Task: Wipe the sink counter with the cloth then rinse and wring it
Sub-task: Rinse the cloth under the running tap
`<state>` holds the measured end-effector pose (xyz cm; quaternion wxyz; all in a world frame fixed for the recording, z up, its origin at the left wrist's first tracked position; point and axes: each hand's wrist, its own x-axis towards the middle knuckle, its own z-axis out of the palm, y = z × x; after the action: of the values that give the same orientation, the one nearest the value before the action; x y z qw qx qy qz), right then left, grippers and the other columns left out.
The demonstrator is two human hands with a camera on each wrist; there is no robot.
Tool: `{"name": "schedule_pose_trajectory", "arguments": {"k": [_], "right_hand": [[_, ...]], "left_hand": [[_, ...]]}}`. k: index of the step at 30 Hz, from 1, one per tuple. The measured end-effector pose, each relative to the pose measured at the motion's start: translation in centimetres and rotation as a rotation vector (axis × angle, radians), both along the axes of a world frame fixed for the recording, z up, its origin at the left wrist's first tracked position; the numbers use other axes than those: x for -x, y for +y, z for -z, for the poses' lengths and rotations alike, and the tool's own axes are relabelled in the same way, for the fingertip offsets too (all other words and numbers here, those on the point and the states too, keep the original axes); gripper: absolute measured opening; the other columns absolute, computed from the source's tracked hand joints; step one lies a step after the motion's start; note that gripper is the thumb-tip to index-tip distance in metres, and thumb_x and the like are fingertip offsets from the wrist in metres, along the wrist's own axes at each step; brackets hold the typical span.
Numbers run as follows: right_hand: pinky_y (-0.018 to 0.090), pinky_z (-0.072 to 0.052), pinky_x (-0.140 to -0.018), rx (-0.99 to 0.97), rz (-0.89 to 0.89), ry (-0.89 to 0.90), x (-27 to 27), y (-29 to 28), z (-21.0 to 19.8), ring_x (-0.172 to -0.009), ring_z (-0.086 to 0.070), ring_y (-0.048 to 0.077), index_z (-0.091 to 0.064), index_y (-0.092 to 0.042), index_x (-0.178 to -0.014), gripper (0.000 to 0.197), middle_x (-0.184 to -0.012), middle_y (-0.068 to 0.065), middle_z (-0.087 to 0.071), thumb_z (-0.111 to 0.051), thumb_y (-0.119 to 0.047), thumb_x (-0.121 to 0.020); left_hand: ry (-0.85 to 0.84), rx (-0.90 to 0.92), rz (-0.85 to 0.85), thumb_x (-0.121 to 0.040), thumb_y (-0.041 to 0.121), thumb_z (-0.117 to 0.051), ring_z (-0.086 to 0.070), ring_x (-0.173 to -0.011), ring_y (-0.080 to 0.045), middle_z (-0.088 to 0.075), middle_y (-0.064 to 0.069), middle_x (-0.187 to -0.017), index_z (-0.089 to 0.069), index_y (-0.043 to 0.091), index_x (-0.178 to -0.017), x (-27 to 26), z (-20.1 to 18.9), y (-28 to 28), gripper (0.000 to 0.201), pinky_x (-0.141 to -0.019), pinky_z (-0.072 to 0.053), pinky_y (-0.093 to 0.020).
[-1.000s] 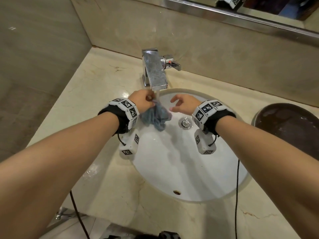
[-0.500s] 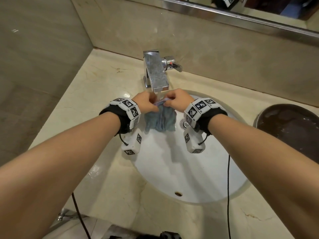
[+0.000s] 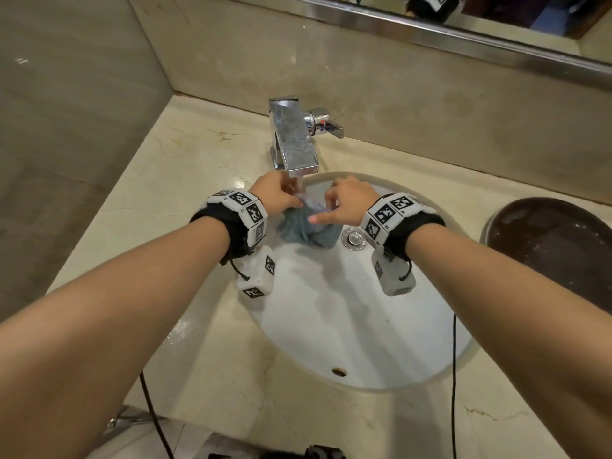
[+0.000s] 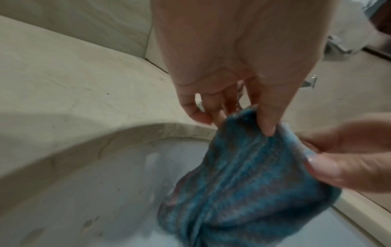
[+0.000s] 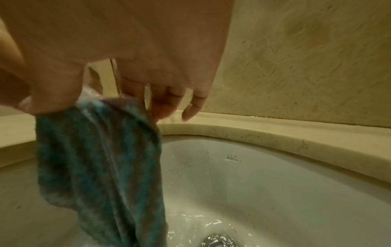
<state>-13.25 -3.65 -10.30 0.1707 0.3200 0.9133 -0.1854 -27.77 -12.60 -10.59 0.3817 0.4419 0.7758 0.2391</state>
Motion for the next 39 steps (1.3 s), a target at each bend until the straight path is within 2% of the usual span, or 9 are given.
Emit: {"name": "schedule_pose_trajectory", "arguments": {"k": [3, 6, 9, 14, 17, 24, 29, 36, 39], "right_hand": [[0.031, -0.029, -0.077, -0.015, -0.018, -0.092, 0.1, -0.5, 0.0, -0.081, -0.047, 0.02, -0.037, -0.024, -0.064, 0.045, -0.07, -0.004, -0.048, -0.056, -0.061, -0.08], [0.035, -0.032, -0.083, -0.033, -0.016, -0.017, 0.3, -0.8, 0.3, -0.092, -0.053, 0.021, -0.047, -0.02, -0.09, 0.043, -0.09, -0.001, -0.057, -0.057, -0.06, -0.08], [0.037, -0.041, -0.093, 0.003, -0.017, 0.108, 0.8, -1.0, 0.2, -0.108, -0.057, 0.025, -0.054, -0.017, -0.115, 0.049, -0.113, 0.004, -0.063, -0.061, -0.051, -0.08], [0.031, -0.046, -0.071, 0.183, 0.108, 0.23, 1.6, -1.1, -0.1, -0.085, -0.062, 0.029, -0.066, -0.005, -0.089, 0.024, -0.089, 0.014, -0.069, -0.065, -0.028, -0.083], [0.027, -0.033, -0.054, 0.194, 0.118, 0.257, 1.5, -1.4, 0.0, -0.067, -0.049, 0.024, -0.054, -0.012, -0.066, 0.028, -0.066, 0.006, -0.054, -0.06, -0.028, -0.087], [0.03, -0.045, -0.07, 0.281, 0.252, 0.422, 1.6, -1.0, -0.9, -0.079, -0.052, 0.02, -0.064, 0.0, -0.086, 0.016, -0.081, 0.014, -0.061, -0.055, -0.013, -0.089], [0.036, -0.048, -0.096, 0.358, 0.28, 0.523, 1.9, -1.1, -2.1, -0.103, -0.062, 0.025, -0.067, -0.005, -0.111, 0.026, -0.111, 0.014, -0.068, -0.055, -0.011, -0.089], [0.028, -0.036, -0.069, 0.277, 0.262, 0.391, 1.4, -1.2, -1.3, -0.078, -0.048, 0.021, -0.061, 0.004, -0.089, 0.023, -0.079, 0.011, -0.052, -0.052, -0.017, -0.092], [0.025, -0.034, -0.064, 0.202, 0.251, 0.328, 0.8, -1.0, -1.0, -0.067, -0.045, 0.019, -0.061, -0.006, -0.102, 0.018, -0.069, 0.002, -0.048, -0.051, -0.017, -0.092]], "left_hand": [[-0.055, -0.06, 0.001, -0.08, 0.004, -0.065, -0.056, -0.086, -0.019, -0.06, -0.008, -0.091, -0.065, 0.003, -0.105, -0.5, -0.3, 0.2, 0.025, -0.074, -0.046, -0.026], [-0.168, -0.125, 0.014, -0.077, -0.003, -0.065, -0.055, -0.081, -0.018, -0.06, -0.003, -0.078, -0.062, 0.014, -0.082, -0.7, -0.7, 0.1, 0.018, -0.078, -0.045, -0.028], [-0.231, -0.142, 0.061, -0.075, -0.008, -0.064, -0.056, -0.066, -0.003, -0.058, 0.001, -0.072, -0.057, 0.02, -0.068, -0.7, -0.6, 0.1, 0.03, -0.067, -0.045, -0.013], [-0.237, -0.117, 0.02, -0.078, -0.003, -0.065, -0.056, -0.069, -0.005, -0.058, 0.004, -0.072, -0.057, 0.021, -0.067, -0.2, -0.3, -0.2, 0.028, -0.069, -0.045, -0.017], [-0.254, -0.069, 0.063, -0.085, 0.0, -0.06, -0.053, -0.066, 0.001, -0.055, 0.005, -0.076, -0.056, 0.014, -0.081, 0.1, -0.4, -0.6, 0.015, -0.054, -0.04, -0.001], [-0.02, 0.063, 0.193, -0.077, 0.011, -0.072, -0.057, -0.088, -0.017, -0.06, 0.002, -0.088, -0.054, 0.024, -0.083, 1.0, 1.8, -2.2, 0.023, -0.064, -0.037, -0.016], [0.023, -0.007, 0.103, -0.075, 0.021, -0.076, -0.053, -0.093, -0.016, -0.058, -0.003, -0.1, -0.05, 0.014, -0.125, 0.3, 1.6, -2.2, 0.057, -0.086, -0.044, -0.028], [0.077, -0.026, 0.047, -0.087, 0.015, -0.06, -0.061, -0.095, -0.026, -0.066, -0.014, -0.098, -0.064, 0.001, -0.106, -0.4, 1.2, -1.5, 0.024, -0.083, -0.045, -0.029], [0.094, -0.002, -0.029, -0.088, 0.013, -0.057, -0.049, -0.086, -0.02, -0.054, -0.009, -0.088, -0.064, 0.002, -0.1, 0.2, 1.3, -1.4, 0.017, -0.074, -0.033, -0.024]]}}
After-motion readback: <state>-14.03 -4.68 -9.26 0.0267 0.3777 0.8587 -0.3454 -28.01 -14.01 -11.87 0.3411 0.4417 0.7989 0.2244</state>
